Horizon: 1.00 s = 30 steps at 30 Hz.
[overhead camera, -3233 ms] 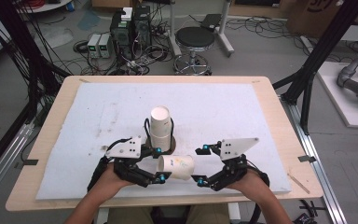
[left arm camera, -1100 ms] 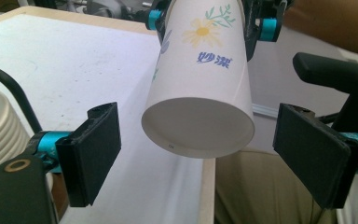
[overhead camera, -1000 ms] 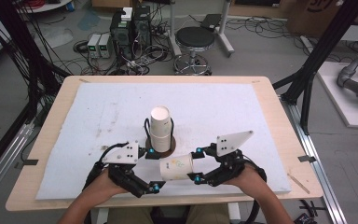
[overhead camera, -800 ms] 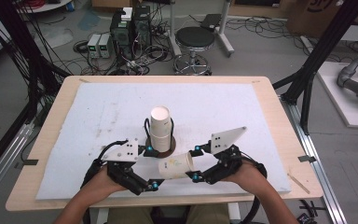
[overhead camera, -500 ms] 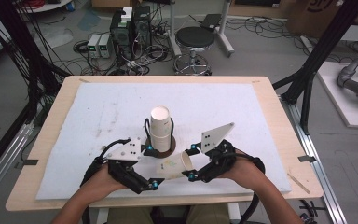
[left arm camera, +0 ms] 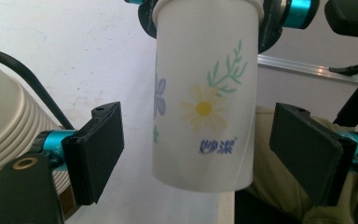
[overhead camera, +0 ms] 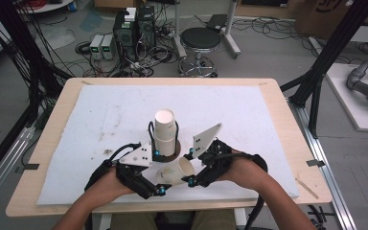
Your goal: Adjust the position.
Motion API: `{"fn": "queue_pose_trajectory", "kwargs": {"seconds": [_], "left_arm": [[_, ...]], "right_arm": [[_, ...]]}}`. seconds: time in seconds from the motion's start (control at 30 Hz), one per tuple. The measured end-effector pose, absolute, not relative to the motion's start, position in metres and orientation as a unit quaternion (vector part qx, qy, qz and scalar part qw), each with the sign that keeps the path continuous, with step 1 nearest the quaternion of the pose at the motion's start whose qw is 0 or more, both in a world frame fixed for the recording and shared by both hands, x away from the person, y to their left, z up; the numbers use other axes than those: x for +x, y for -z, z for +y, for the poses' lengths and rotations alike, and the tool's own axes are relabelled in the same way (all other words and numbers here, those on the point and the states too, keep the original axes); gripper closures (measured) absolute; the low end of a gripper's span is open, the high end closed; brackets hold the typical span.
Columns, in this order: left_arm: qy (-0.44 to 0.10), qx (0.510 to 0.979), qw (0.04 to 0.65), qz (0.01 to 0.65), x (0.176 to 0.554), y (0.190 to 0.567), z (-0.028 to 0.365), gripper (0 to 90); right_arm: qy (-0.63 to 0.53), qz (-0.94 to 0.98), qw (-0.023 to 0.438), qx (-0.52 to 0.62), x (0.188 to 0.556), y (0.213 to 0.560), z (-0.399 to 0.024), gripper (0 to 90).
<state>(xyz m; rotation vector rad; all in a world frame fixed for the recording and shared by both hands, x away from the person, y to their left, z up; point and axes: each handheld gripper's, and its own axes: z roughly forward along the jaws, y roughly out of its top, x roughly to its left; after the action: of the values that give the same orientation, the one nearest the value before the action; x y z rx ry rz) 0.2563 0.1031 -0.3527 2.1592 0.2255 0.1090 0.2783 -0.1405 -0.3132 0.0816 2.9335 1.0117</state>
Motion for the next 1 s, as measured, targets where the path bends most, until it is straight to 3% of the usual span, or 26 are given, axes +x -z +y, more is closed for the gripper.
{"fn": "queue_pose_trajectory", "kwargs": {"seconds": [0.77,1.0], "left_arm": [[-0.024,0.893,0.441,0.089,0.260,0.359,0.088,24.8],[-0.014,0.898,0.433,0.076,0.260,0.361,0.085,31.8]], "right_arm": [[-0.267,0.963,0.027,0.003,0.275,0.310,-0.123,34.8],[-0.259,0.965,0.027,-0.005,0.273,0.310,-0.118,34.5]]}}
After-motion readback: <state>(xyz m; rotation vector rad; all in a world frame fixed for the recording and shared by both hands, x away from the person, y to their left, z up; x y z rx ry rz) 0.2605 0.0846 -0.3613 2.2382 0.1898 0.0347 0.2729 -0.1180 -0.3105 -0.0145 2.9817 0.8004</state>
